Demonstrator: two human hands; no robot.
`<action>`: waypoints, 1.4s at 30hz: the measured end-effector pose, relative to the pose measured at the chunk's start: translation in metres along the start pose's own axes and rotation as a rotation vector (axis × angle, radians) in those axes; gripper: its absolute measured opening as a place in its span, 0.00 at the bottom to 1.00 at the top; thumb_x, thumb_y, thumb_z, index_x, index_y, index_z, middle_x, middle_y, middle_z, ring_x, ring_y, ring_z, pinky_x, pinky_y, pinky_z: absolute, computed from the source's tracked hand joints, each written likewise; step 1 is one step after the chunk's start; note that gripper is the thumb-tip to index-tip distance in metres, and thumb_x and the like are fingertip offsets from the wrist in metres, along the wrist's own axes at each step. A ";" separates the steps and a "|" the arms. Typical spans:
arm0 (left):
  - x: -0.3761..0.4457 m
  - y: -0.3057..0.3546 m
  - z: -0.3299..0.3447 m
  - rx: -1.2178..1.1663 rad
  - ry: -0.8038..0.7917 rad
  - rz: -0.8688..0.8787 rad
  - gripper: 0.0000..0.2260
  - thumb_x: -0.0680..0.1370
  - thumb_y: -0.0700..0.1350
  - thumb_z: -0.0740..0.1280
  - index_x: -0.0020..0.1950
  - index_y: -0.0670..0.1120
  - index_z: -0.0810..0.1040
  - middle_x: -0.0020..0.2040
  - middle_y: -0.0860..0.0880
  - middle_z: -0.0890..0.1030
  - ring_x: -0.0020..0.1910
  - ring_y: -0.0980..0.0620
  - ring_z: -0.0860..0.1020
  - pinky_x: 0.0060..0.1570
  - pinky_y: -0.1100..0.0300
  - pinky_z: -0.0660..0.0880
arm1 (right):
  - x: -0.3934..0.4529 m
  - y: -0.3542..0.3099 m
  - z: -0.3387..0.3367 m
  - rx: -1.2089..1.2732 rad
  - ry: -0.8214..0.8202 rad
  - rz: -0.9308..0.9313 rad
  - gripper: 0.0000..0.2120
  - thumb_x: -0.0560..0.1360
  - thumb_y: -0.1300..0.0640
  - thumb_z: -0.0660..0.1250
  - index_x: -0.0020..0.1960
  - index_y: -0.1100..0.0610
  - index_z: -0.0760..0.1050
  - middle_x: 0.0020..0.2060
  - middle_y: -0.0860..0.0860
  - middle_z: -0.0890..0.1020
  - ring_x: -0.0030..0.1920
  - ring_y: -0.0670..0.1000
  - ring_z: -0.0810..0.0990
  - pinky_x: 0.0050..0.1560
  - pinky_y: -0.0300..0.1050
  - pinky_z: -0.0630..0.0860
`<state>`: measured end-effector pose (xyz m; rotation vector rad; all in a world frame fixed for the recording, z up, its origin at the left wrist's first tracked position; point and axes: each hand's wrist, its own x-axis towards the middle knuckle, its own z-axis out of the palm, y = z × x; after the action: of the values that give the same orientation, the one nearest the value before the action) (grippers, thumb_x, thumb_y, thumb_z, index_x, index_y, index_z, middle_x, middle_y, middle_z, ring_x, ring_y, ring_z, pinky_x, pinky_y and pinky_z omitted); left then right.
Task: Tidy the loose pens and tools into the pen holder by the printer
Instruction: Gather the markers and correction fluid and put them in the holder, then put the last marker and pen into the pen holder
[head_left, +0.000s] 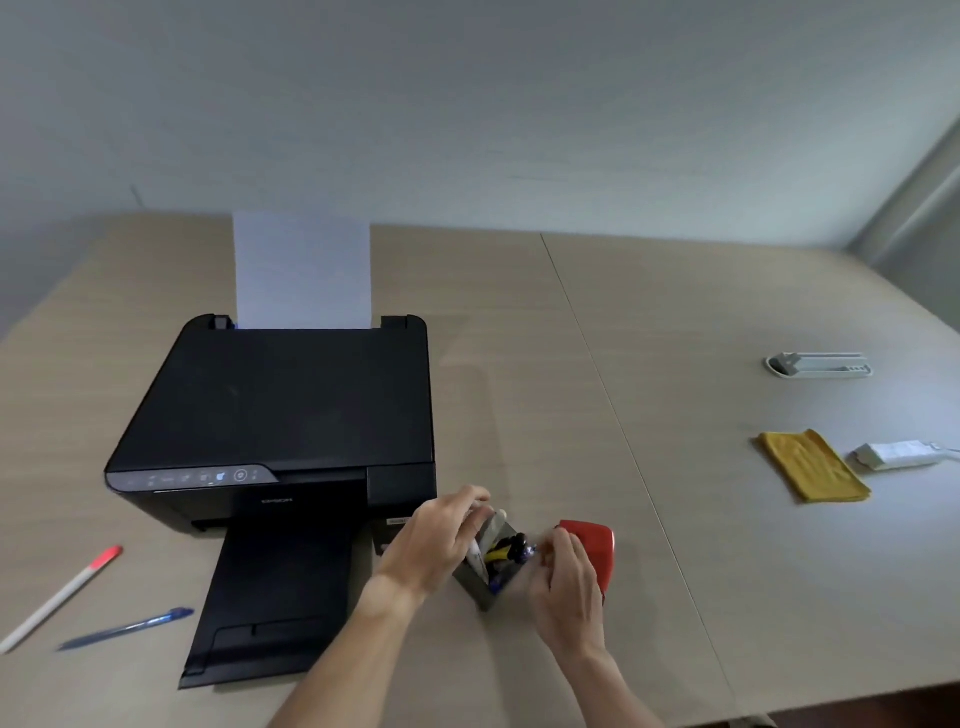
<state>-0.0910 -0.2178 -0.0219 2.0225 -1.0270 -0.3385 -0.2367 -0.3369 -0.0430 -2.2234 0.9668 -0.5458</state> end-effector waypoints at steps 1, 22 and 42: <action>-0.002 0.001 0.000 -0.006 0.008 0.001 0.08 0.83 0.55 0.59 0.57 0.55 0.76 0.49 0.56 0.83 0.46 0.60 0.80 0.46 0.62 0.77 | -0.007 0.006 0.000 0.016 -0.010 0.047 0.13 0.70 0.69 0.61 0.36 0.52 0.69 0.34 0.45 0.76 0.35 0.47 0.73 0.32 0.43 0.68; -0.155 -0.120 -0.135 0.309 0.194 -0.538 0.09 0.83 0.44 0.59 0.47 0.44 0.77 0.42 0.49 0.81 0.40 0.47 0.79 0.41 0.52 0.76 | -0.061 -0.102 0.117 -0.277 -0.649 -0.342 0.06 0.73 0.58 0.57 0.38 0.53 0.69 0.31 0.49 0.78 0.31 0.50 0.73 0.33 0.48 0.70; -0.235 -0.275 -0.283 0.556 -0.210 -0.859 0.21 0.75 0.39 0.56 0.68 0.45 0.72 0.70 0.52 0.67 0.65 0.44 0.67 0.67 0.51 0.64 | -0.121 -0.262 0.319 -0.632 -0.897 -0.642 0.23 0.72 0.57 0.56 0.66 0.60 0.72 0.71 0.54 0.68 0.72 0.53 0.62 0.75 0.51 0.52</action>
<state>0.0671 0.2091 -0.0847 2.9282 -0.3076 -0.7854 0.0019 0.0162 -0.0990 -2.8774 -0.0925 0.5894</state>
